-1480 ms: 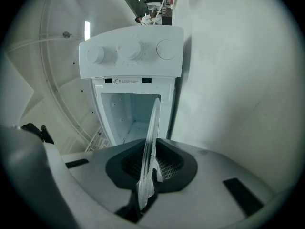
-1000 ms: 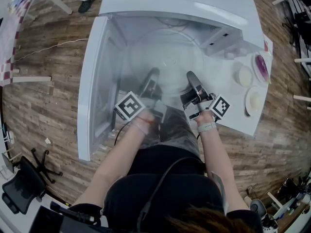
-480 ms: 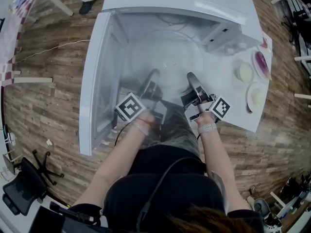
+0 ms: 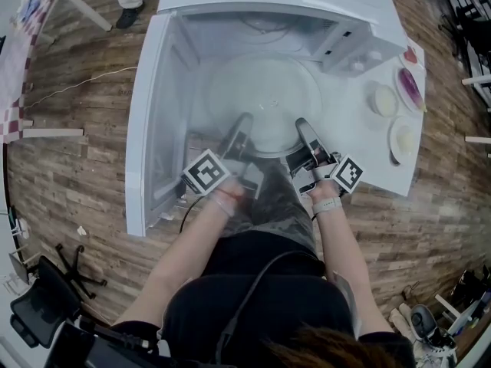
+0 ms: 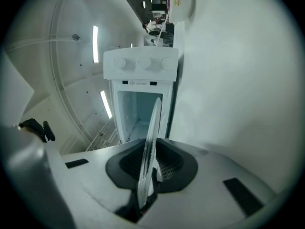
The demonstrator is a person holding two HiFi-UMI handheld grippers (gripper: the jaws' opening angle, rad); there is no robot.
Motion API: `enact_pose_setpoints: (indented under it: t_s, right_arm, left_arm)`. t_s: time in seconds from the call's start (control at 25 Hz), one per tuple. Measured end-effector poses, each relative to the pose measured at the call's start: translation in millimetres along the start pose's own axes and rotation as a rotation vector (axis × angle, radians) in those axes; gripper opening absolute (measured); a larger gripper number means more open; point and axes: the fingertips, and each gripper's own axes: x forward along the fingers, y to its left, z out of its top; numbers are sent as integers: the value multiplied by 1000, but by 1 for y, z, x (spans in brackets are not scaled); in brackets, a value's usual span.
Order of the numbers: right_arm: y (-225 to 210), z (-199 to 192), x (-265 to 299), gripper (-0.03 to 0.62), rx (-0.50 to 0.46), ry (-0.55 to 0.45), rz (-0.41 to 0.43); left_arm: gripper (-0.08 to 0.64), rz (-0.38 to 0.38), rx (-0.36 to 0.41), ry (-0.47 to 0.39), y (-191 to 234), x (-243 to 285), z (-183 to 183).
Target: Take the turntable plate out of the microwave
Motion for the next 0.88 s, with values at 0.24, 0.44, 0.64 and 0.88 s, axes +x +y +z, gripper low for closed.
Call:
enact_pose_setpoints:
  t_s: [0.24, 0.44, 0.64, 0.88]
  right_arm:
    - [-3, 0, -15, 46, 1, -15, 1]
    - [-4, -2, -23, 46, -3, -5, 14]
    - [-4, -4, -35, 46, 8, 12, 10]
    - [-7, -10, -56, 46, 14, 38, -11]
  left_arm:
    - [49, -4, 19, 11, -3, -3, -11]
    - [49, 0, 39, 3, -3, -9, -19]
    - [50, 46, 10, -15, 3, -21, -33]
    - [50, 49, -38, -32, 3, -36, -54]
